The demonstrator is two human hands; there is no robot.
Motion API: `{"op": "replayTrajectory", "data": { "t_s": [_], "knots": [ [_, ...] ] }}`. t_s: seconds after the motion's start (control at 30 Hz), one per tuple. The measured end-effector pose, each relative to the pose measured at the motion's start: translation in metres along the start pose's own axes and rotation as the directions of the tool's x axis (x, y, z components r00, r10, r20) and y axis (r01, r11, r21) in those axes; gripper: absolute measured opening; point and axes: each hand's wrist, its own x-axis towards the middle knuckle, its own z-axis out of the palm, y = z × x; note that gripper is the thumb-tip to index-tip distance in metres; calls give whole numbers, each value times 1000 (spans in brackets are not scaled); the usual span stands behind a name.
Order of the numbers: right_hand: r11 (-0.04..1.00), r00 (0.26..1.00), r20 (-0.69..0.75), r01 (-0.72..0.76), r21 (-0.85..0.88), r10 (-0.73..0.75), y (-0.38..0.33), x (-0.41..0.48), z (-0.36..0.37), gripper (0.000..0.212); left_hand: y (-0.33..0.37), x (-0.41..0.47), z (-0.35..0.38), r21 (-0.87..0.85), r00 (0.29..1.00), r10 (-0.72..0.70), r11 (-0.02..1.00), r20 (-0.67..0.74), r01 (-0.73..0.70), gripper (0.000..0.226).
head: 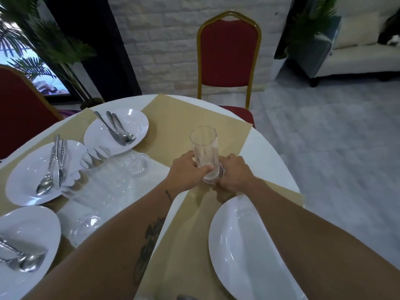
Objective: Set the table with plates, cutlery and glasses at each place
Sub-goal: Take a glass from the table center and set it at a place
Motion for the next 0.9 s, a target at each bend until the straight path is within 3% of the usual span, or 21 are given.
{"op": "replayTrajectory", "data": {
  "t_s": [0.37,0.47,0.57,0.73,0.9],
  "knots": [
    [992,996,-15,-83,94,85,0,1,5,60,5,2,13,5,999,-25,1000,48,24,66],
    [968,992,10,-123,218,123,-1,-5,-1,78,12,-11,0,81,994,-66,995,85,59,76],
    [946,988,53,-151,287,142,-6,-21,-16,103,12,-31,-31,90,991,-84,993,102,75,66],
    [944,983,47,-184,274,178,-12,-61,-33,84,0,-71,-92,0,984,-106,994,140,107,43],
    [953,989,9,-146,267,149,-55,-117,-47,62,-31,-133,-153,-82,992,-87,992,89,95,37]
  ]
}}
